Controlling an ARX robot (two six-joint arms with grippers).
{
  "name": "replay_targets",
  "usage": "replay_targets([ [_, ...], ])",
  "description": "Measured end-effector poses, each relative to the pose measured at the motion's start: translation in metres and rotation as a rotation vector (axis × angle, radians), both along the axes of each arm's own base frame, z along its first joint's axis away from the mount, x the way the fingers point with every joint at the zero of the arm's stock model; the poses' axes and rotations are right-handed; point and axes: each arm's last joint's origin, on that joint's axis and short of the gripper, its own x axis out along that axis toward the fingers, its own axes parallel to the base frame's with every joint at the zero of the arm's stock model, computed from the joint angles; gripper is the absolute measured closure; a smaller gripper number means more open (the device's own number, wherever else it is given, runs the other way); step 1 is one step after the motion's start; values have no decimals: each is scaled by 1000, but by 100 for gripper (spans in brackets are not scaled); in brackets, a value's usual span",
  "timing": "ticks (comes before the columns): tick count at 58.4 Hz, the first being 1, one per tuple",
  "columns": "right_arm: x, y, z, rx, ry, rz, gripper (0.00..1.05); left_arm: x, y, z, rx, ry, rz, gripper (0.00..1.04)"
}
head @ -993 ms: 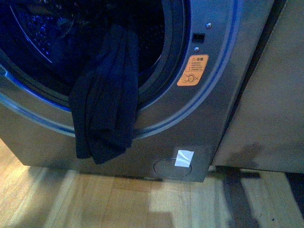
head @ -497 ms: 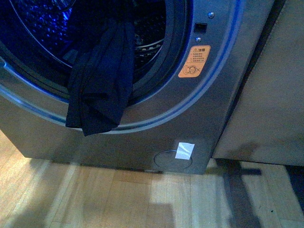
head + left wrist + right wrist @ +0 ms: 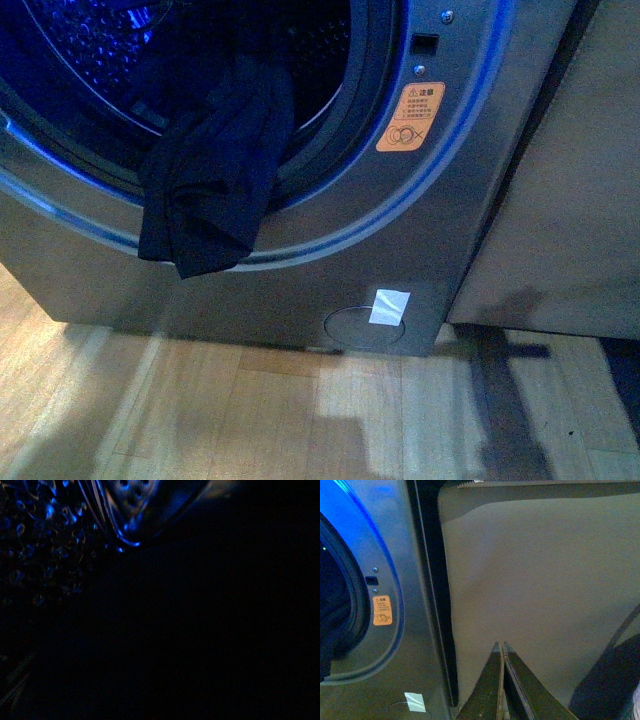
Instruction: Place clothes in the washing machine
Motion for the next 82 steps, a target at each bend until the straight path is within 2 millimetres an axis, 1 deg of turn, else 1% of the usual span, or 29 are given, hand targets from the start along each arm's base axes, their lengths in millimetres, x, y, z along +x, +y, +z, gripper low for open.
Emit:
replay_targets([
  [3,0,0,0,0,0,0,102,-1,2,-8,15,21,-2,66],
  [4,0,0,0,0,0,0,102,-1,2,-12,24,24,-5,61],
  [11,0,0,0,0,0,0,102,-11,7,-33,54,82,-40,34],
  [15,0,0,0,0,0,0,102,-22,8,-38,76,104,-96,18],
  [17,0,0,0,0,0,0,102,-29,8,-37,94,107,-143,9],
  [19,0,0,0,0,0,0,102,-35,8,-36,118,109,-184,5],
  [23,0,0,0,0,0,0,102,-46,8,-31,158,100,-231,7],
  [31,0,0,0,0,0,0,102,-65,9,-26,201,100,-296,7],
  [42,0,0,0,0,0,0,102,-109,17,-26,211,115,-358,7],
  [45,0,0,0,0,0,0,102,-125,18,-23,206,108,-385,7],
  [48,0,0,0,0,0,0,102,-134,19,-20,196,98,-402,7],
  [59,0,0,0,0,0,0,102,-179,19,4,146,21,-457,7],
  [62,0,0,0,0,0,0,102,-195,17,13,128,-12,-478,7],
  [68,0,0,0,0,0,0,102,-235,8,37,92,-91,-543,7],
  [71,0,0,0,0,0,0,102,-246,5,42,89,-104,-560,7],
  [74,0,0,0,0,0,0,102,-260,-1,49,80,-124,-585,7],
  [75,0,0,0,0,0,0,102,-268,-3,53,80,-137,-596,7],
  [76,0,0,0,0,0,0,102,-273,-5,54,92,-150,-589,7],
  [77,0,0,0,0,0,0,102,-279,-6,57,116,-185,-552,10],
  [78,0,0,0,0,0,0,102,-287,-5,59,136,-238,-497,16],
  [80,0,0,0,0,0,0,102,-299,0,61,163,-292,-416,23],
  [82,0,0,0,0,0,0,102,-311,7,61,170,-326,-380,30],
])
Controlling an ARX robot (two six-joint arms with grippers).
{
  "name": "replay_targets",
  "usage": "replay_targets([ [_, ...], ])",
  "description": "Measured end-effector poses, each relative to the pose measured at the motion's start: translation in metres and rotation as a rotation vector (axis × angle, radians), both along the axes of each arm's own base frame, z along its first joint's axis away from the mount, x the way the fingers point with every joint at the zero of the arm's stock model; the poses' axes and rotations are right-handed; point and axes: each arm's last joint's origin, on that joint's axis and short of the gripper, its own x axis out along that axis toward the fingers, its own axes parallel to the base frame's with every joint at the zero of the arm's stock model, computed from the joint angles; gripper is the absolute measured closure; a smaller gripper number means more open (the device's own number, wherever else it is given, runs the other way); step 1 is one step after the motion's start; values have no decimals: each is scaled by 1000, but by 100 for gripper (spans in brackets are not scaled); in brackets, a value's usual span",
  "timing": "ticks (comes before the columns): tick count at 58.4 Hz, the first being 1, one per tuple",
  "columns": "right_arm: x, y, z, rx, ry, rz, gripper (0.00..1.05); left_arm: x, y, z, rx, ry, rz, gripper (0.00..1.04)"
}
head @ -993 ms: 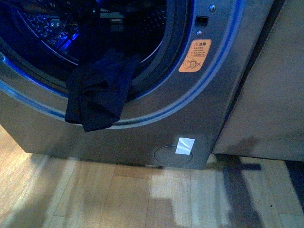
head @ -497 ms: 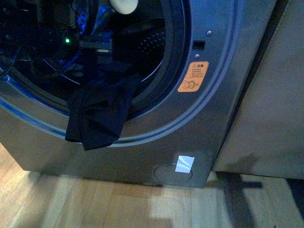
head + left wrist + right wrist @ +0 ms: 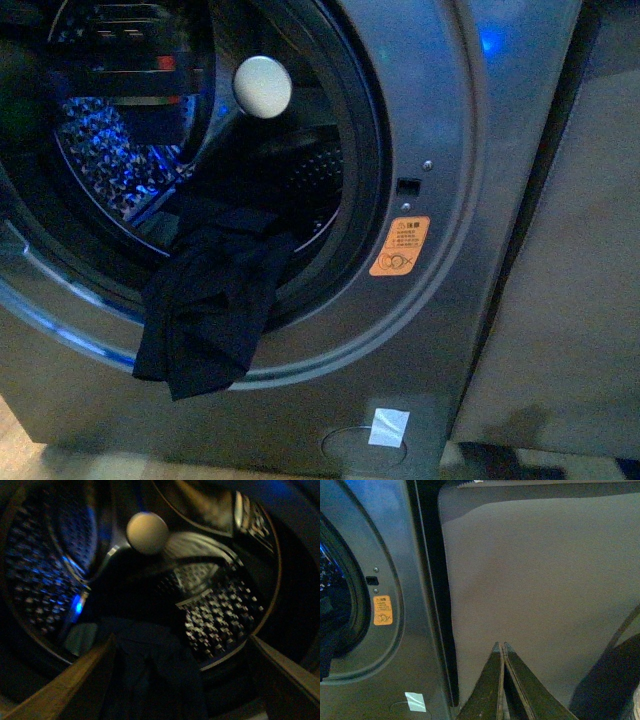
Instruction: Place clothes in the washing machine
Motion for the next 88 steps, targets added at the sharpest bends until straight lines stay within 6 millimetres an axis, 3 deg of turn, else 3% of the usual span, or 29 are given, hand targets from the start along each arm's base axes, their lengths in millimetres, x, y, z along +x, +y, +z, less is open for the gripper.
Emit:
replay_targets([
  [11,0,0,0,0,0,0,102,-38,31,-19,10,9,49,62],
  [25,0,0,0,0,0,0,102,-76,50,-32,17,8,43,102],
  [32,0,0,0,-1,0,0,102,-92,58,-36,19,7,43,101],
  [63,0,0,0,-1,1,0,8,-138,78,-57,19,17,44,101],
  [88,0,0,0,0,0,0,7,-159,78,-48,18,-15,45,101],
])
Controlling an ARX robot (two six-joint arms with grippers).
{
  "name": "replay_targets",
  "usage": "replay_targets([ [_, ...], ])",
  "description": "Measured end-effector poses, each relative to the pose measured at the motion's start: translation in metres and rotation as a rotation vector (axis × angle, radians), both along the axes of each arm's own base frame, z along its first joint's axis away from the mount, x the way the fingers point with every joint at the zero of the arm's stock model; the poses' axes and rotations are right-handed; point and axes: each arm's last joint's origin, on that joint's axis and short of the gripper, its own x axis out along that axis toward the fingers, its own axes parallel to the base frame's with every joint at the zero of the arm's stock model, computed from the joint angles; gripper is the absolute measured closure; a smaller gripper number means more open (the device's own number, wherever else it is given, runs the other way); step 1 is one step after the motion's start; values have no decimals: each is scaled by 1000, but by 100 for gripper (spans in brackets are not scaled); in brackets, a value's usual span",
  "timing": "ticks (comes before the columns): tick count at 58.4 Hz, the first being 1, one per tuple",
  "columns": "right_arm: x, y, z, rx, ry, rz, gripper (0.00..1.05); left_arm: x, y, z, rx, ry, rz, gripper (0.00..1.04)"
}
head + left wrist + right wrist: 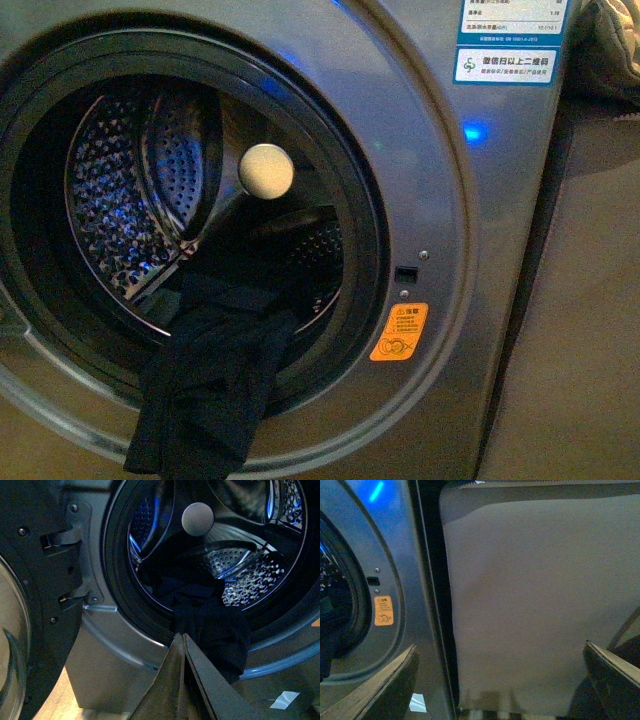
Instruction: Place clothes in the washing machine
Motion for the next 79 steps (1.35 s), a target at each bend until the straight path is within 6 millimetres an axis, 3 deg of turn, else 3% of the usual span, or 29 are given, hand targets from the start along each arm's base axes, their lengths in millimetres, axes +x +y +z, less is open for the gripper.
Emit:
replay_targets([
  [64,0,0,0,0,0,0,7,-33,0,-2,0,1,0,101],
  [68,0,0,0,0,0,0,7,-33,0,-2,0,0,0,91],
  [79,0,0,0,0,0,0,7,-33,0,-2,0,0,0,43],
])
